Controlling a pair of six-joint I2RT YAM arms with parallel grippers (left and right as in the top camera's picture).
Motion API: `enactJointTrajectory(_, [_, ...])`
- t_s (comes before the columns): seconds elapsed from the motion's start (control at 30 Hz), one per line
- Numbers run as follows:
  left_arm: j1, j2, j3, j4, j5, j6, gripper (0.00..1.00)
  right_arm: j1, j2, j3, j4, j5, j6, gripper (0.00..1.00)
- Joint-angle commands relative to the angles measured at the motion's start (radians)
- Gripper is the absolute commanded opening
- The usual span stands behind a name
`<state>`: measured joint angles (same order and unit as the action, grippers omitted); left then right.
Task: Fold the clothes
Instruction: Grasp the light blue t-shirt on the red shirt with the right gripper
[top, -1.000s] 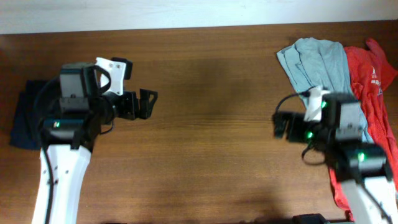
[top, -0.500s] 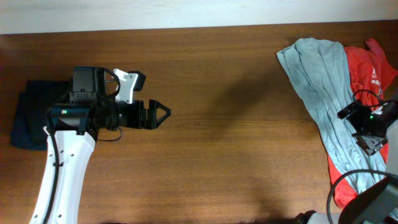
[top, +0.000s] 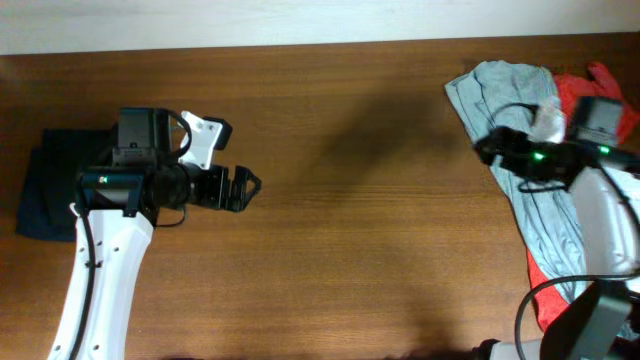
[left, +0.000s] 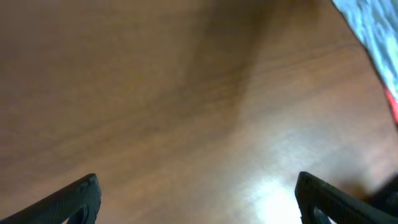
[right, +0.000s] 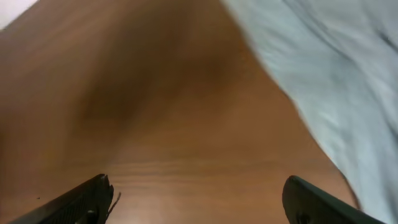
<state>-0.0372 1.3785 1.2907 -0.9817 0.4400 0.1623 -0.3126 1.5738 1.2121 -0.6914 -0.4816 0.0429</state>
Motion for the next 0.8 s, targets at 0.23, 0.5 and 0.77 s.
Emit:
enactJointTrajectory(0.23, [-0.009, 0.018, 0.016, 0.035, -0.037, 0.034, 0.99, 0.201, 0.164, 0.017, 0.401, 0.271, 0.088, 0.9])
enactJointTrajectory(0.5, [-0.043, 0.029, 0.016, 0.02, -0.037, 0.034, 0.99, 0.138, 0.436, 0.037, 0.622, 0.286, 0.157, 0.9])
enactJointTrajectory(0.77, [-0.116, 0.029, 0.016, 0.021, -0.037, 0.034, 0.99, 0.109, 0.512, 0.037, 0.645, 0.362, 0.157, 0.9])
